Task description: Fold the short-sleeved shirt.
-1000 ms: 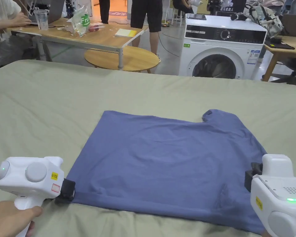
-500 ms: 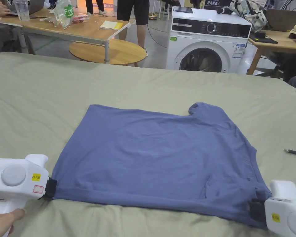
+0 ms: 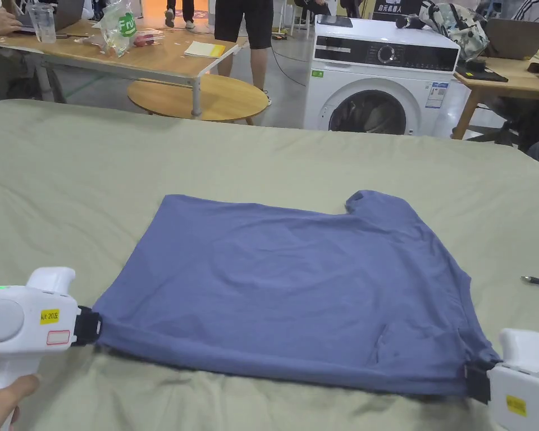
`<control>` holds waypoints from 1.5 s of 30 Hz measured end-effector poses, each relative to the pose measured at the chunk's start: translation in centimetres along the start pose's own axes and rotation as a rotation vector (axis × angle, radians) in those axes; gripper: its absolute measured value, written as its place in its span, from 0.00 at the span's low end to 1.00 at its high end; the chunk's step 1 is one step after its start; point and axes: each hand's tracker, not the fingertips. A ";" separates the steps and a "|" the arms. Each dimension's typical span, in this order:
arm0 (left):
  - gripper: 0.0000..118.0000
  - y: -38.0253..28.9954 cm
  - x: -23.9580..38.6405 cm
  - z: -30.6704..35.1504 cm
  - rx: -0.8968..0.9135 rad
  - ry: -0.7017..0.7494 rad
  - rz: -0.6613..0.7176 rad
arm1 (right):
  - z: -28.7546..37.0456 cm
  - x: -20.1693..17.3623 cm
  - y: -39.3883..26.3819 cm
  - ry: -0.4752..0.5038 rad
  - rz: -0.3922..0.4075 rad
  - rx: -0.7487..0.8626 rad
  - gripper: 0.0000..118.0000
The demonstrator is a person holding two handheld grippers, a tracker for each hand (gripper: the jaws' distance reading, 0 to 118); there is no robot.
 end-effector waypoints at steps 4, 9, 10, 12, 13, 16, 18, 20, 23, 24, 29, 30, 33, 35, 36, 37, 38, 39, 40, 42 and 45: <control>0.00 2.9 0.4 0.5 0.068 -0.012 0.010 | 0.3 0.3 3.8 0.011 -0.022 0.051 0.04; 0.00 7.9 0.4 -2.6 0.090 -0.012 0.006 | -3.1 0.5 8.6 -0.002 -0.046 0.089 0.04; 0.00 8.9 0.4 -3.5 0.108 -0.001 0.001 | -4.2 0.5 9.5 -0.003 -0.045 0.093 0.04; 0.00 10.6 0.6 -5.6 0.079 0.002 0.002 | -6.3 0.3 10.8 -0.016 -0.044 0.092 0.04; 0.00 11.3 0.6 -6.6 0.083 0.006 -0.004 | -7.7 0.1 11.5 -0.016 -0.036 0.081 0.04; 0.00 13.0 0.8 -9.1 0.052 0.027 -0.024 | -10.6 -0.2 12.6 -0.025 -0.022 0.059 0.04; 0.00 13.6 0.8 -10.6 0.010 0.031 -0.016 | -12.3 -0.5 13.1 -0.028 -0.008 0.028 0.04; 0.00 13.7 1.1 -11.9 -0.024 0.043 -0.022 | -13.9 -0.7 13.3 -0.041 0.008 -0.015 0.04; 0.01 14.1 1.2 -14.0 -0.072 0.051 -0.035 | -16.0 -0.4 13.5 -0.040 -0.011 -0.043 0.05; 0.00 14.1 1.2 -14.3 -0.078 0.050 -0.036 | -16.3 -0.5 13.7 -0.044 -0.018 -0.043 0.05; 0.31 13.6 1.6 -13.3 -0.045 0.048 -0.020 | -15.7 -1.5 14.0 -0.079 0.027 0.000 0.26; 0.42 13.2 1.7 -12.6 -0.024 0.037 -0.023 | -15.2 -1.8 14.1 -0.094 0.032 0.017 0.38; 0.46 12.2 2.3 -10.2 0.081 0.016 -0.054 | -12.3 -3.6 14.0 -0.096 0.034 0.152 0.51; 0.46 11.4 3.1 -8.5 0.166 -0.022 -0.075 | -10.5 -5.4 13.6 -0.077 0.029 0.230 0.51; 0.46 10.6 3.8 -7.3 0.218 -0.029 -0.081 | -9.5 -6.4 13.3 -0.071 0.024 0.272 0.51; 0.46 9.9 4.3 -6.4 0.262 -0.035 -0.099 | -8.6 -7.1 13.1 -0.056 0.012 0.314 0.50; 0.42 9.0 4.9 -5.3 0.309 -0.033 -0.120 | -7.7 -8.1 12.5 -0.049 -0.014 0.370 0.44; 0.30 8.8 4.3 -5.8 0.346 -0.020 -0.129 | -6.8 -9.1 12.0 -0.036 -0.022 0.409 0.32; 0.06 8.3 4.4 -5.5 0.366 -0.018 -0.148 | -6.2 -9.8 11.6 -0.032 -0.022 0.436 0.10; 0.00 7.4 5.0 -4.9 0.376 0.041 -0.164 | -5.1 -11.4 10.8 -0.032 -0.024 0.466 0.00; 0.00 6.5 5.0 -4.1 0.361 0.017 -0.166 | -4.0 -12.7 10.0 0.007 -0.018 0.502 0.00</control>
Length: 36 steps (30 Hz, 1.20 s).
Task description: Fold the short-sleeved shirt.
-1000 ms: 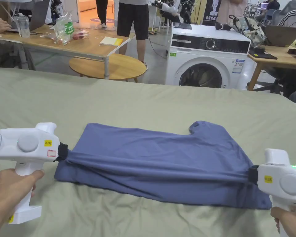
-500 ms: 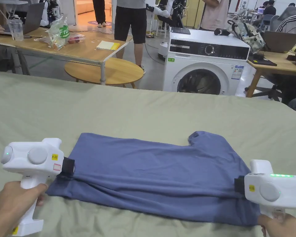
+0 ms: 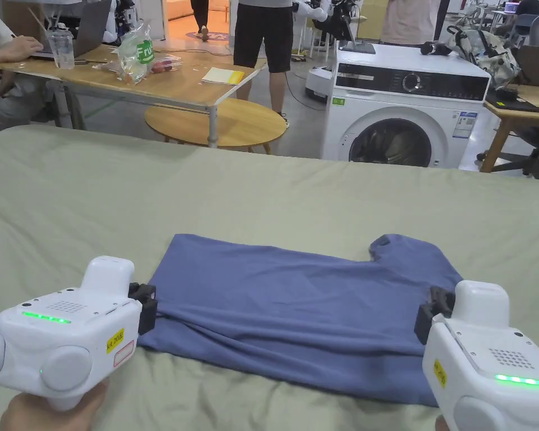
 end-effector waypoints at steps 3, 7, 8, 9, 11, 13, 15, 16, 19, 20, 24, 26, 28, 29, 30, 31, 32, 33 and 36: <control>0.00 -0.2 -0.4 1.3 -0.020 0.032 0.023 | 0.8 -0.7 -0.2 0.007 0.012 0.000 0.00; 0.00 0.3 -3.9 -0.2 -0.138 0.052 0.117 | 1.2 -0.6 -0.5 0.023 0.006 -0.030 0.00; 0.00 0.6 -4.8 -1.0 -0.179 0.047 0.128 | 1.0 -0.4 -0.6 0.027 0.008 -0.042 0.00; 0.00 0.9 -5.7 -2.0 -0.223 0.046 0.143 | 1.0 -0.3 -0.8 0.027 0.014 -0.052 0.00; 0.00 1.5 -6.1 -3.3 -0.304 0.024 0.159 | 0.8 0.0 -1.3 0.019 0.036 -0.077 0.00; 0.00 2.0 -7.1 -5.6 -0.410 -0.009 0.210 | 0.5 0.4 -1.7 0.018 0.040 -0.094 0.00; 0.10 2.3 -7.0 -7.0 -0.476 -0.030 0.240 | 0.3 0.9 -2.2 0.011 0.045 -0.118 0.00; 0.31 2.4 -7.2 -7.9 -0.518 -0.031 0.252 | 0.3 1.1 -2.3 0.009 0.044 -0.125 0.00; 0.47 2.3 -6.1 -9.1 -0.588 0.008 0.225 | 0.0 1.7 -2.9 -0.007 0.054 -0.154 0.00; 0.47 2.0 -5.7 -9.8 -0.631 0.016 0.214 | 0.0 1.9 -3.1 -0.010 0.056 -0.164 0.00; 0.47 0.8 -3.4 -10.5 -0.705 0.057 0.114 | 0.0 2.9 -3.7 -0.031 0.054 -0.196 0.00; 0.34 1.3 -2.8 -9.8 -0.686 0.087 0.093 | 0.1 3.5 -3.9 -0.040 0.055 -0.210 0.00; 0.05 0.9 -1.6 -9.2 -0.676 0.047 0.002 | 0.1 4.3 -4.0 -0.052 0.050 -0.224 0.00; 0.01 0.7 -1.1 -8.8 -0.668 0.037 -0.023 | 0.0 4.9 -3.9 -0.061 0.040 -0.233 0.00; 0.00 0.7 -1.8 -9.1 -0.668 0.021 0.010 | -0.2 5.6 -3.7 -0.069 0.030 -0.245 0.00; 0.00 0.6 -1.9 -8.8 -0.659 0.025 0.015 | -0.4 6.2 -3.4 -0.071 0.025 -0.260 0.00; 0.00 0.5 -2.1 -8.2 -0.642 0.027 0.013 | -0.7 7.1 -3.1 -0.070 0.016 -0.277 0.00; 0.00 0.4 -2.4 -7.6 -0.635 0.011 0.018 | -1.0 8.1 -2.7 -0.076 0.014 -0.292 0.00; 0.00 0.7 -3.9 -6.0 -0.564 -0.006 0.089 | -2.4 11.1 -2.0 -0.089 0.013 -0.392 0.02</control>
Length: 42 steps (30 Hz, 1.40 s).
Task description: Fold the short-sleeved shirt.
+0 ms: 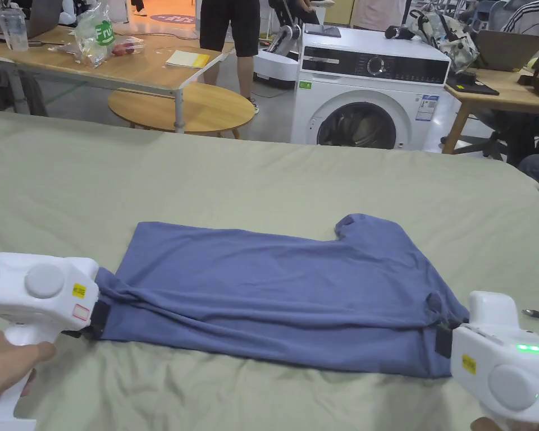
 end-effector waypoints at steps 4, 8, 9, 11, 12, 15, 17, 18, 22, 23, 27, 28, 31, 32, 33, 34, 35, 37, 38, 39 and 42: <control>0.00 -0.9 -0.8 1.4 0.045 -0.032 0.019 | -2.4 2.8 0.4 0.006 0.002 -0.154 0.53; 0.00 -1.7 -0.6 1.3 0.070 -0.031 0.018 | -5.5 3.9 -0.8 0.058 0.000 -0.287 0.53; 0.00 -1.9 -0.6 1.1 0.072 -0.035 0.017 | -6.2 3.9 -1.2 0.087 -0.010 -0.319 0.52; 0.00 -2.1 -0.5 0.5 0.068 -0.030 0.016 | -7.0 3.7 -1.8 0.102 0.004 -0.316 0.33; 0.00 -2.2 -0.5 0.3 0.071 -0.029 0.010 | -7.0 3.3 -2.1 0.112 0.014 -0.302 0.29; 0.00 -2.7 -0.2 0.2 0.078 -0.025 0.011 | -6.8 2.6 -1.8 0.156 0.022 -0.261 0.02; 0.00 -2.7 -0.2 0.5 0.089 -0.027 0.020 | -6.3 1.8 -1.7 0.103 0.050 -0.254 0.01; 0.00 -2.8 -0.2 1.1 0.102 -0.029 0.027 | -5.7 1.7 -1.6 0.110 0.077 -0.234 0.01; 0.00 -2.8 -0.2 3.9 0.157 -0.053 0.024 | -2.0 1.7 -0.4 0.101 0.072 -0.143 0.00; 0.00 -2.9 -0.3 4.6 0.160 -0.055 0.032 | -0.9 1.7 -0.1 0.089 0.078 -0.133 0.00; 0.00 -4.8 -0.9 7.1 0.182 -0.034 0.034 | 3.1 1.7 -0.2 0.087 0.111 -0.114 0.00; 0.00 -5.5 -1.2 7.5 0.187 -0.031 0.035 | 3.7 1.9 -0.5 0.084 0.115 -0.111 0.00; 0.00 -8.1 -2.5 8.0 0.167 -0.043 0.070 | 5.6 1.9 -2.1 0.109 0.134 -0.165 0.00; 0.00 -9.1 -2.8 8.0 0.150 -0.040 0.065 | 6.1 1.8 -3.1 0.109 0.165 -0.189 0.00; 0.00 -10.1 -3.0 7.8 0.128 -0.032 0.057 | 6.4 1.6 -4.0 0.105 0.189 -0.219 0.00; 0.00 -11.0 -3.3 7.5 0.115 -0.029 0.055 | 6.6 1.5 -4.8 0.107 0.189 -0.246 0.00; 0.00 -11.9 -3.5 7.0 0.102 -0.022 0.058 | 6.5 1.2 -5.9 0.104 0.208 -0.279 0.00; 0.00 -13.4 -3.9 5.9 0.071 -0.020 0.063 | 5.9 0.8 -8.1 0.073 0.229 -0.303 0.00; 0.00 -14.0 -3.7 5.2 0.056 -0.016 0.072 | 5.3 0.5 -9.1 0.063 0.242 -0.336 0.00; 0.00 -14.5 -3.7 4.6 0.044 -0.015 0.075 | 4.7 0.4 -10.0 0.064 0.227 -0.321 0.00; 0.00 -14.7 -3.5 3.6 0.051 0.001 0.074 | 4.0 0.0 -10.8 0.038 0.206 -0.307 0.00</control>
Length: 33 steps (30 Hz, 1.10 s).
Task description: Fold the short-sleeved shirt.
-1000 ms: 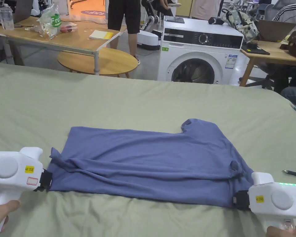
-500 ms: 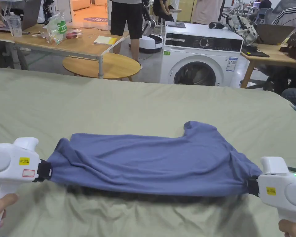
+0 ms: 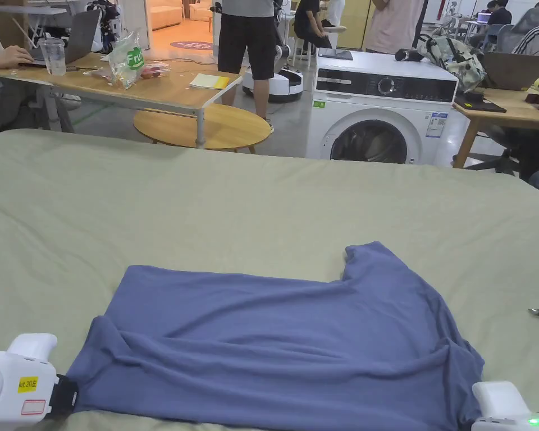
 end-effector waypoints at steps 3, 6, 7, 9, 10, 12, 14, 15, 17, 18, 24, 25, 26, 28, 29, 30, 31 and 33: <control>0.00 0.9 0.3 -0.2 -0.007 0.014 -0.006 | 0.2 -0.1 0.7 -0.016 0.006 0.001 0.01; 0.10 1.5 0.9 0.8 -0.009 0.023 0.014 | 0.9 0.2 1.5 -0.021 -0.026 -0.015 0.19; 0.21 1.8 1.1 1.2 0.004 0.025 0.030 | 1.6 0.2 1.6 -0.028 -0.044 0.004 0.35; 0.27 2.2 1.5 2.2 0.069 0.019 0.033 | 2.9 0.1 2.4 -0.049 -0.066 0.073 0.52; 0.30 2.6 1.9 2.7 0.103 0.004 0.033 | 3.3 0.0 3.0 -0.059 -0.074 0.107 0.52; 0.31 3.4 3.0 3.9 0.202 -0.017 0.006 | 4.4 -0.5 4.3 -0.053 -0.103 0.197 0.52; 0.31 4.2 4.3 4.6 0.313 -0.018 -0.043 | 5.1 -1.4 5.6 -0.054 -0.124 0.314 0.52; 0.31 4.6 5.1 4.9 0.357 -0.009 -0.060 | 5.4 -2.1 6.2 -0.065 -0.130 0.377 0.52; 0.31 5.1 6.3 5.1 0.451 0.002 -0.088 | 5.9 -3.4 7.0 -0.060 -0.146 0.501 0.52; 0.31 5.2 7.0 5.3 0.511 -0.003 -0.109 | 6.1 -4.1 7.4 -0.051 -0.152 0.553 0.52; 0.00 5.9 9.7 4.8 0.693 0.093 -0.197 | 6.3 -7.7 9.0 -0.042 -0.153 0.727 0.00; 0.00 6.1 9.8 4.8 0.714 0.084 -0.186 | 6.2 -8.0 9.1 -0.032 -0.151 0.735 0.00; 0.00 6.5 9.6 4.6 0.700 0.068 -0.176 | 6.0 -8.3 9.4 -0.034 -0.152 0.740 0.00; 0.00 7.8 9.2 4.1 0.696 0.065 -0.150 | 5.7 -8.8 10.0 -0.023 -0.148 0.748 0.00; 0.00 8.8 8.7 3.5 0.662 0.065 -0.143 | 5.5 -8.9 10.4 -0.016 -0.152 0.747 0.00; 0.00 9.7 8.3 3.1 0.643 0.075 -0.135 | 5.2 -9.0 10.9 -0.007 -0.153 0.742 0.00; 0.00 11.0 7.6 2.3 0.590 0.076 -0.127 | 4.8 -9.1 11.4 -0.001 -0.150 0.734 0.00; 0.00 13.7 6.4 0.6 0.509 0.089 -0.106 | 4.2 -9.2 12.1 0.009 -0.146 0.722 0.00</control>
